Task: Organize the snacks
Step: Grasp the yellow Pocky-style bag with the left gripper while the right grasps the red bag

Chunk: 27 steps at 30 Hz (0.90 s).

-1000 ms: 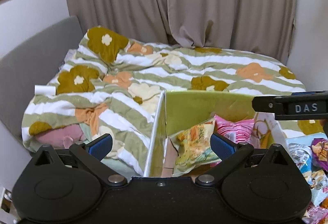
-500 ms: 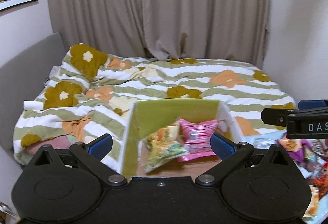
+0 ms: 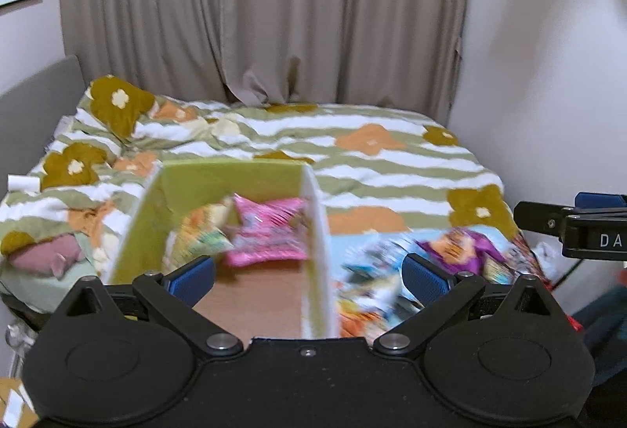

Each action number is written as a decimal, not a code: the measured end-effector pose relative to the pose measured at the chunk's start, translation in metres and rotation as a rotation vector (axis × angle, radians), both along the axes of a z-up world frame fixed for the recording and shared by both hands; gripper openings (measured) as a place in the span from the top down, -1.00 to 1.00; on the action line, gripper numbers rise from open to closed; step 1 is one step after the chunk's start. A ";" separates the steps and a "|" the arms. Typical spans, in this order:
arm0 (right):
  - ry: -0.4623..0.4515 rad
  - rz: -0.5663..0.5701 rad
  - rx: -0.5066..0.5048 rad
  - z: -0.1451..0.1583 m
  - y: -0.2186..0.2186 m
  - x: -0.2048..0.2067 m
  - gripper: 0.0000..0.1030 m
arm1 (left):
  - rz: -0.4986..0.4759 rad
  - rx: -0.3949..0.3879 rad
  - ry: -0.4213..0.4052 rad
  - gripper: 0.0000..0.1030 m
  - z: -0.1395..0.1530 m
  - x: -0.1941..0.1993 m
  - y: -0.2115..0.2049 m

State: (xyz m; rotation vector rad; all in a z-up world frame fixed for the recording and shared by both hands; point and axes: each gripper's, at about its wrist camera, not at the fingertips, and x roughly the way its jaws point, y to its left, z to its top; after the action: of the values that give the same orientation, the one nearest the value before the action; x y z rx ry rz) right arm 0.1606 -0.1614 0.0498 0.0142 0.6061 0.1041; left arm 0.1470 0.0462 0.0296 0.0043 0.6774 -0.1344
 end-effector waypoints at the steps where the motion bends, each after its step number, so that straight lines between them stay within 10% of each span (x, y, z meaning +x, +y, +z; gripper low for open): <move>1: 0.003 -0.003 -0.003 -0.002 -0.012 -0.006 -1.00 | -0.004 0.001 0.007 -1.00 -0.002 -0.004 -0.008; 27: 0.201 -0.089 -0.015 -0.138 -0.178 -0.033 -1.00 | 0.007 -0.141 0.415 -0.96 -0.173 -0.026 -0.127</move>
State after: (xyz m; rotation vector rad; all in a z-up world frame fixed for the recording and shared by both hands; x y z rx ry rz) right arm 0.1274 -0.3395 -0.0886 0.0377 0.8059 0.0121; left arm 0.1211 -0.0810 -0.1433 -0.1655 1.0803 -0.1786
